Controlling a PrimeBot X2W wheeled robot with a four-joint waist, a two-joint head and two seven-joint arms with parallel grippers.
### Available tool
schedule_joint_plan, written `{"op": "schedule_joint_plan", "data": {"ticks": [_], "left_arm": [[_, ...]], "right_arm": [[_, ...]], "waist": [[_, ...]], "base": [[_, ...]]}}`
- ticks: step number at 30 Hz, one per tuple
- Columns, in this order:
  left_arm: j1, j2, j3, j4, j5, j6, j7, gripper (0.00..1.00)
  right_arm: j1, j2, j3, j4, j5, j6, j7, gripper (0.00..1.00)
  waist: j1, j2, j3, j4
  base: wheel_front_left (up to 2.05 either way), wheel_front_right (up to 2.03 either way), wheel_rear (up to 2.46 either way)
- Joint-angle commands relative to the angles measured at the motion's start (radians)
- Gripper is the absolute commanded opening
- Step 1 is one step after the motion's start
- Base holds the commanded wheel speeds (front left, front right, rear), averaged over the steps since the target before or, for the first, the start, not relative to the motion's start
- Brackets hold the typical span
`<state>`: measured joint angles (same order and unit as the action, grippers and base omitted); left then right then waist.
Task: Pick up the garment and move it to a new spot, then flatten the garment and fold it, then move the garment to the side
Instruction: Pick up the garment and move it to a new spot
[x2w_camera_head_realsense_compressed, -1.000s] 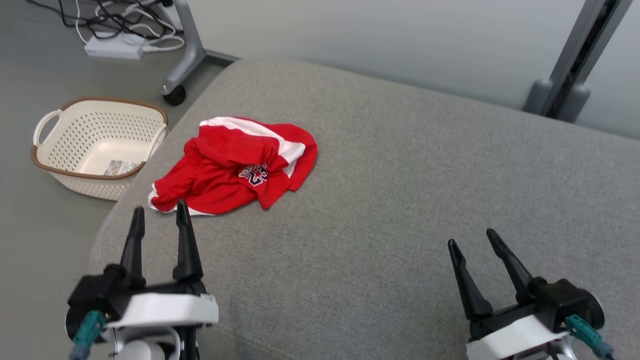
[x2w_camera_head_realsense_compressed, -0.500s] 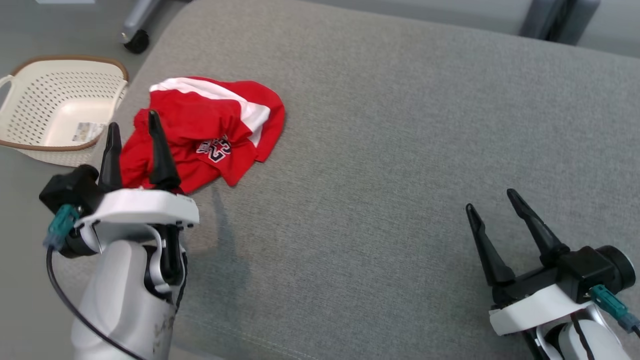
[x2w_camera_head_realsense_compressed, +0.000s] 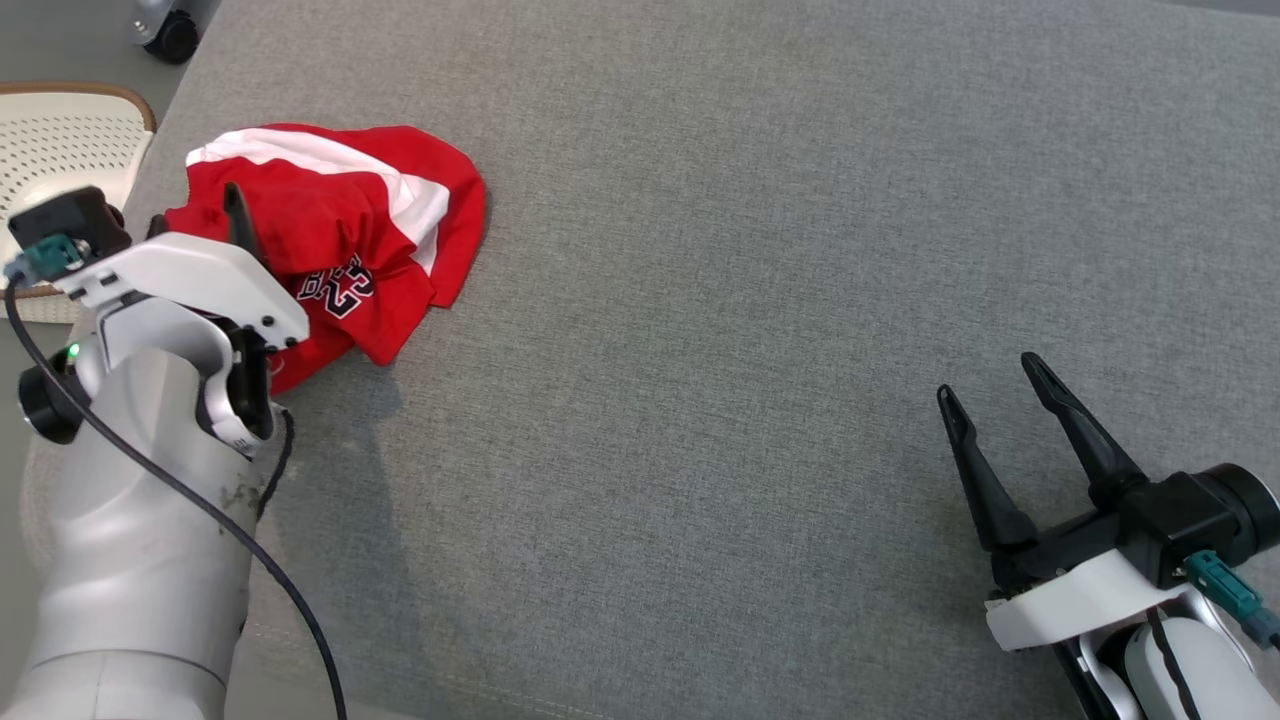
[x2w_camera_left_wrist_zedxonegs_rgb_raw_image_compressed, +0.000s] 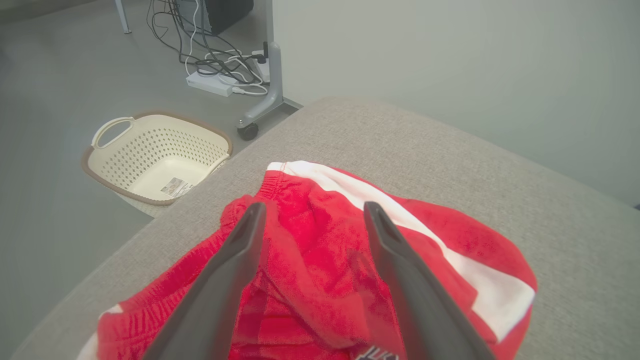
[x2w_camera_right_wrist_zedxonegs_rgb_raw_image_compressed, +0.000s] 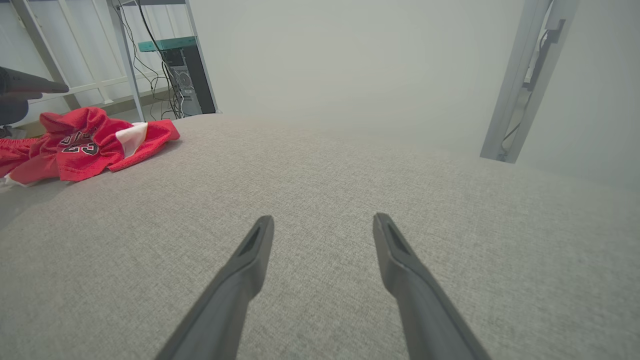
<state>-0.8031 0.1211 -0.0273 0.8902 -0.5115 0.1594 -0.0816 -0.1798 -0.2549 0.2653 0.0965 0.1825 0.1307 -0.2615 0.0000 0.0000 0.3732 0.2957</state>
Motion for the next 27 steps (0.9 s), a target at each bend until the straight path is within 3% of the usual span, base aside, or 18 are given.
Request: {"op": "schedule_joint_plan", "data": {"ticks": [1, 7, 14, 22, 23, 24, 27], "left_arm": [[-0.033, 0.017, -0.01, 0.032, 0.012, 0.005, 0.019, 1.0], [-0.115, 0.045, -0.029, 0.195, -0.003, -0.019, 0.166, 1.0], [-0.152, 0.033, -0.019, 0.31, -0.045, -0.073, 0.274, 1.0], [-0.138, 0.031, -0.031, 0.359, -0.054, -0.095, 0.284, 1.0], [-0.135, 0.031, -0.032, 0.362, -0.053, -0.098, 0.282, 0.56], [-0.134, 0.034, -0.031, 0.36, -0.054, -0.106, 0.262, 0.0], [-0.134, 0.048, -0.021, 0.338, -0.062, -0.122, 0.17, 0.0]], "right_arm": [[-0.017, -0.004, 0.001, 0.001, -0.003, 0.0, -0.004, 1.0], [-0.033, 0.0, 0.011, 0.002, 0.001, 0.0, -0.004, 1.0], [-0.056, -0.002, 0.02, 0.006, 0.007, 0.0, -0.004, 1.0], [-0.057, 0.003, 0.019, 0.008, 0.011, 0.0, -0.004, 1.0], [-0.056, 0.004, 0.019, 0.008, 0.012, 0.0, -0.004, 1.0], [-0.056, 0.006, 0.019, 0.009, 0.012, 0.0, -0.004, 1.0], [-0.058, 0.012, 0.022, 0.011, 0.015, 0.0, -0.004, 1.0]], "waist": [[0.0, 0.0, 0.004, -0.005], [0.0, 0.0, 0.021, -0.015], [0.0, 0.0, 0.04, -0.026], [0.0, 0.0, 0.042, -0.034], [0.0, 0.0, 0.04, -0.035], [0.0, 0.0, 0.039, -0.036], [0.0, 0.0, 0.027, -0.041]], "base": [[0.0, 0.0, 0.0], [0.0, 0.0, 0.0], [0.0, 0.0, 0.0], [0.0, 0.0, 0.0], [0.0, 0.0, 0.0], [0.0, 0.0, 0.0], [0.0, 0.0, 0.0]]}}
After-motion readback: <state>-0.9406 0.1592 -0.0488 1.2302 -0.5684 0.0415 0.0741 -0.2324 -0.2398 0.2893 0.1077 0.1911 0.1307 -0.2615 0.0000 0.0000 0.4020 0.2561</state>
